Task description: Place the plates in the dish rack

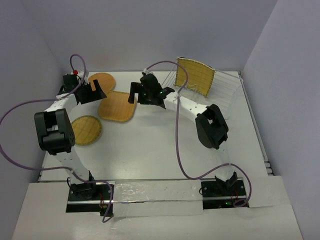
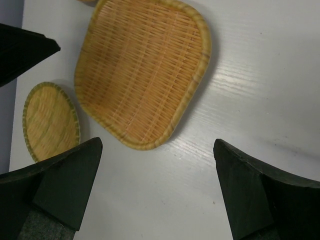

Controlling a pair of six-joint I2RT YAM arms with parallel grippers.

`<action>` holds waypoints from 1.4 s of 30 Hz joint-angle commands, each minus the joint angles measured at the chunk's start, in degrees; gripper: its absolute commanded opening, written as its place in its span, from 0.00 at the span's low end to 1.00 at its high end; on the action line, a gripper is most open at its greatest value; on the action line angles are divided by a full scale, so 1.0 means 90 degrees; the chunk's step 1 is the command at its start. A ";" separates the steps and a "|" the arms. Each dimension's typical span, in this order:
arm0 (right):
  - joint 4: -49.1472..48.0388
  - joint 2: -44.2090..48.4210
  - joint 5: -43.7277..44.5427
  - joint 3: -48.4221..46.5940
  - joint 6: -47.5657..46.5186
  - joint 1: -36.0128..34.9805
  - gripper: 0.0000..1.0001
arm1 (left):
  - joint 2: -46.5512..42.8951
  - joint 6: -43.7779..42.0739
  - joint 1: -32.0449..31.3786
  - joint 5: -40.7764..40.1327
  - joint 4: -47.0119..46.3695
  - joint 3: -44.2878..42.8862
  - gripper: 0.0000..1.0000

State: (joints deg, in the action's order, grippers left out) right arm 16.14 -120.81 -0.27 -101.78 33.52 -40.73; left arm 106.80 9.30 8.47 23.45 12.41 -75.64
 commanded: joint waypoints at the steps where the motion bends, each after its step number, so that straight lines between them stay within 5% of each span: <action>1: -0.0537 -0.0425 0.0100 -0.0454 0.0680 -0.0072 1.00 | 0.0207 -0.0457 0.0026 0.0341 0.0258 -0.0349 0.99; 15: -0.0554 -0.1700 0.0312 -0.1070 0.1694 -0.0214 1.00 | 0.1100 -0.0554 0.0016 -0.0001 0.0446 -0.0662 0.95; 27: -0.0554 -0.2358 0.0157 -0.1543 0.2126 -0.0201 1.00 | 0.1375 -0.0418 -0.0004 0.0335 0.0301 -0.0551 0.76; 42: -0.1027 -0.2109 0.0119 -0.1700 0.2603 -0.0178 0.97 | 0.1600 -0.0396 -0.0107 0.0632 0.0405 -0.0588 0.69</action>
State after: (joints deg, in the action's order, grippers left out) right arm 11.17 -141.91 0.03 -116.36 54.84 -42.39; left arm 119.11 5.74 8.24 27.64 15.56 -80.60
